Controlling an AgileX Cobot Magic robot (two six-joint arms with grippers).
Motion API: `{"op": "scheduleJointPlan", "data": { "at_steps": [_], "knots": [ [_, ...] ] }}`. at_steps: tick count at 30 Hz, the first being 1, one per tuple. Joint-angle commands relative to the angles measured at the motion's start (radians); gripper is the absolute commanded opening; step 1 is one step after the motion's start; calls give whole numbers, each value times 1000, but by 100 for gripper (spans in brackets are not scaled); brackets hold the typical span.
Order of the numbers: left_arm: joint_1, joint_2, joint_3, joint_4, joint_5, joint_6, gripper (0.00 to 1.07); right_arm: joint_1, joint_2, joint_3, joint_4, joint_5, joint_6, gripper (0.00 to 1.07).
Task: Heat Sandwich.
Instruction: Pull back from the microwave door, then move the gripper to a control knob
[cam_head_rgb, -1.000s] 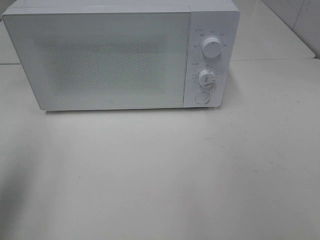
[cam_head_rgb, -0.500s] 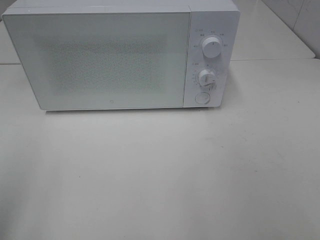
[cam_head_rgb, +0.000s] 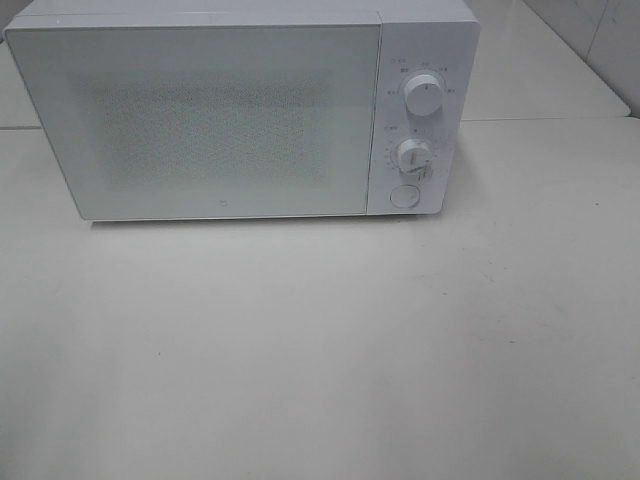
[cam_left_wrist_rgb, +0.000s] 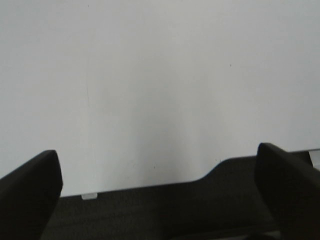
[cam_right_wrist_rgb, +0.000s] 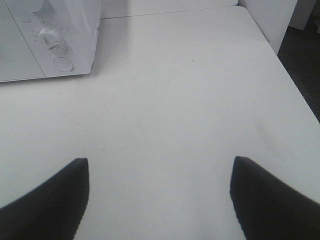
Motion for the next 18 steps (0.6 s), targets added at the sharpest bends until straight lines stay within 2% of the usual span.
{"op": "scheduleJointPlan", "data": {
  "at_steps": [1,13,18],
  "knots": [
    [3,-66,27,17,-89,-3,101,-7,-28,1,5,-14,9,75],
    [3,-338,39,16,-87,-7,101,-7,-28,1,5,-14,9,75],
    [3,-325,39,14,-88,-8,101,-7,-23,1,6,-15,9,75]
  ]
}}
